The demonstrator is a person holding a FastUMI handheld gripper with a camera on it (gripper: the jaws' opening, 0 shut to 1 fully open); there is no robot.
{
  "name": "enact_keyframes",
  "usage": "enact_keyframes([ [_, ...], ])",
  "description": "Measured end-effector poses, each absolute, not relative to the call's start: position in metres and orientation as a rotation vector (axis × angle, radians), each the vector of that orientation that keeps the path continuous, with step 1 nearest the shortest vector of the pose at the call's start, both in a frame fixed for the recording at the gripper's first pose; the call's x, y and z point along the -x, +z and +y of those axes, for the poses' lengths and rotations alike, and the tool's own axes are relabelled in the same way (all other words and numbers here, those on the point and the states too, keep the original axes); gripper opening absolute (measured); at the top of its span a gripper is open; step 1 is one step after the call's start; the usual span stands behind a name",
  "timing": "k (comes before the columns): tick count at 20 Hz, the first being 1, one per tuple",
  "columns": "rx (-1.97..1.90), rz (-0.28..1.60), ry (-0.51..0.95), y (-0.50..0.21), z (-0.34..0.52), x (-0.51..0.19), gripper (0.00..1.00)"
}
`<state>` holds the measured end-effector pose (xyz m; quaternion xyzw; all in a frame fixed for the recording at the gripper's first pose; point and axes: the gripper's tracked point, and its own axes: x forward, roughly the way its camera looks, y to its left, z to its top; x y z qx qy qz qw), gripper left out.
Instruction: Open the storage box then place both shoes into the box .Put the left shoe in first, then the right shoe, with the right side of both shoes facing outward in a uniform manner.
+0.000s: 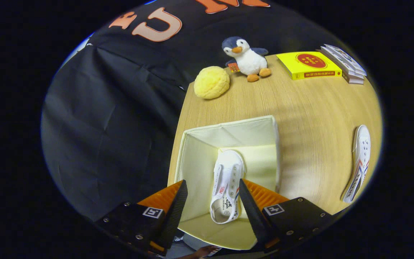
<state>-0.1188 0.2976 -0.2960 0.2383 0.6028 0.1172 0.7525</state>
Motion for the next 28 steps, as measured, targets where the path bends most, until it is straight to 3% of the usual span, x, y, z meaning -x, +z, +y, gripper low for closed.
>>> enact_keyframes([
  [3,-0.443,1.248,0.236,-0.288,0.248,0.118,0.96],
  [9,-0.330,1.171,0.125,-0.297,0.146,0.129,0.98],
  [23,-0.178,1.298,-0.152,-0.372,-0.036,0.236,0.97],
  [28,-0.129,1.363,-0.135,-0.399,-0.047,0.264,0.93],
])
